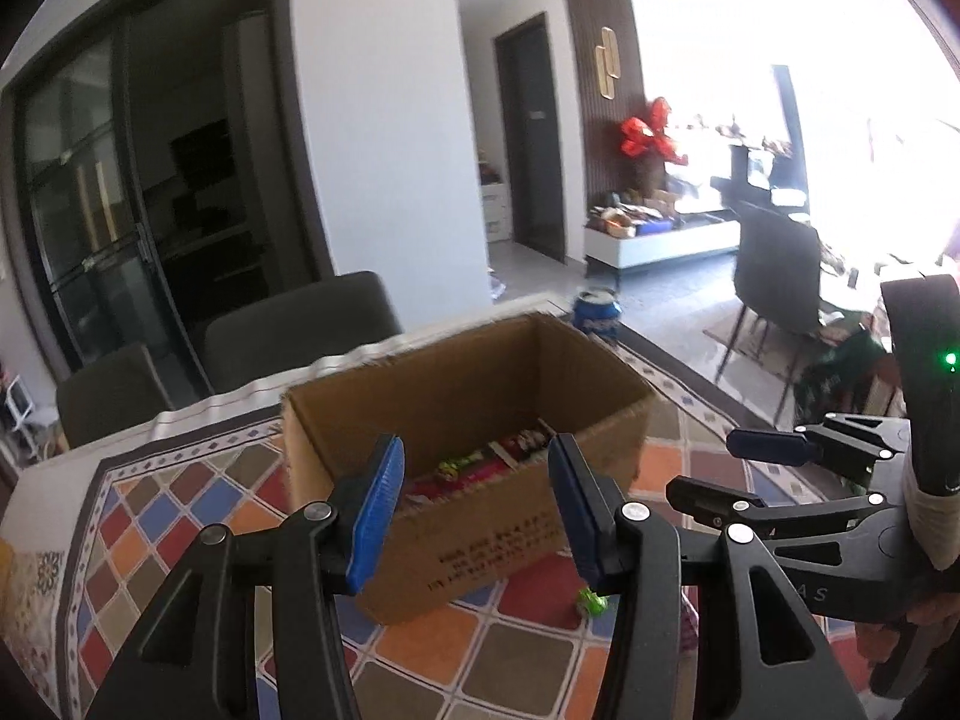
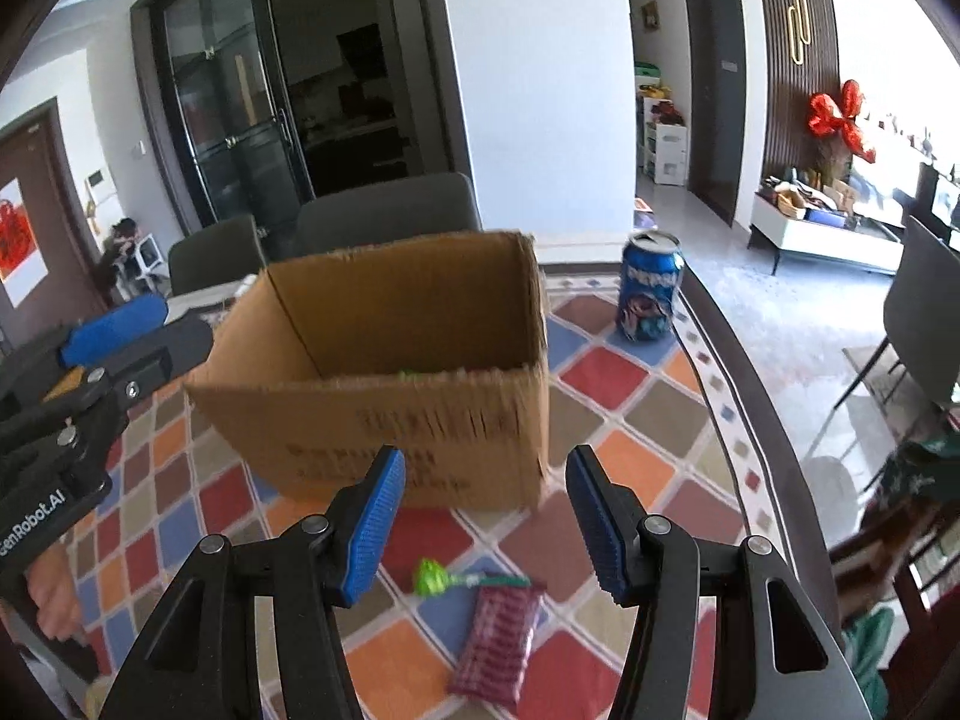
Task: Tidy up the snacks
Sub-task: 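Move both open tools back toward the last two snacks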
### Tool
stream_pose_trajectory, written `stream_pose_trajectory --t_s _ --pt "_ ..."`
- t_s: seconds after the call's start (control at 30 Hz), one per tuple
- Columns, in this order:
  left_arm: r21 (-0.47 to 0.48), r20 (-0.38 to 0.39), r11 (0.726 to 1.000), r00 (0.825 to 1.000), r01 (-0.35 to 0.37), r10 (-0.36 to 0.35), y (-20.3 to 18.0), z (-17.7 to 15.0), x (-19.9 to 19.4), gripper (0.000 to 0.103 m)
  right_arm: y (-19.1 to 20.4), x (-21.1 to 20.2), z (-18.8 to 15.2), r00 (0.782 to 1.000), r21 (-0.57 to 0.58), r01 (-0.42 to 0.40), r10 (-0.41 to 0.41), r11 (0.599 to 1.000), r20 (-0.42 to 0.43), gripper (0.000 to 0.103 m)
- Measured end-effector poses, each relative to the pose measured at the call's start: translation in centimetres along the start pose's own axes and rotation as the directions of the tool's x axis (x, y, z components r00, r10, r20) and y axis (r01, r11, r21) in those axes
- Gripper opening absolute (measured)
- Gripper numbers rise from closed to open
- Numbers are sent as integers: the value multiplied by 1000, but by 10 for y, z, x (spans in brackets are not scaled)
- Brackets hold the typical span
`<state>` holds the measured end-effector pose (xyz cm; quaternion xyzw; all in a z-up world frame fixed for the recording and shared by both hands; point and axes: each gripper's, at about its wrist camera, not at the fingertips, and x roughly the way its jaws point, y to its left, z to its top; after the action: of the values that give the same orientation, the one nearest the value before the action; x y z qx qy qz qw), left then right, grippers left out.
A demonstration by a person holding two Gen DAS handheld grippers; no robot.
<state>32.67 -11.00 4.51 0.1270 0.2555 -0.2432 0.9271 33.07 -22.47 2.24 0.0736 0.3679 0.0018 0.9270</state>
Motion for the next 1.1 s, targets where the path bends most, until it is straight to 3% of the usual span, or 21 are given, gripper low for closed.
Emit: stream_pose_trajectory --t_s 0.2,0.33,0.73,1.1 --pt "85 -32 992 995 95 -93 -14 -18 4 53 0 -5 -28 999 10 42 -42 999 -33 57" --pt "126 -98 979 984 160 -148 -21 -28 15 54 -1 0 -46 996 25 52 -51 998 -71 57" --pt "217 -300 919 918 330 -259 -38 -73 66 54 -1 27 -83 981 55 78 -67 995 -183 57" --pt "193 -367 900 879 392 -304 -39 -95 105 53 -1 50 -102 961 73 104 -81 992 -263 57"
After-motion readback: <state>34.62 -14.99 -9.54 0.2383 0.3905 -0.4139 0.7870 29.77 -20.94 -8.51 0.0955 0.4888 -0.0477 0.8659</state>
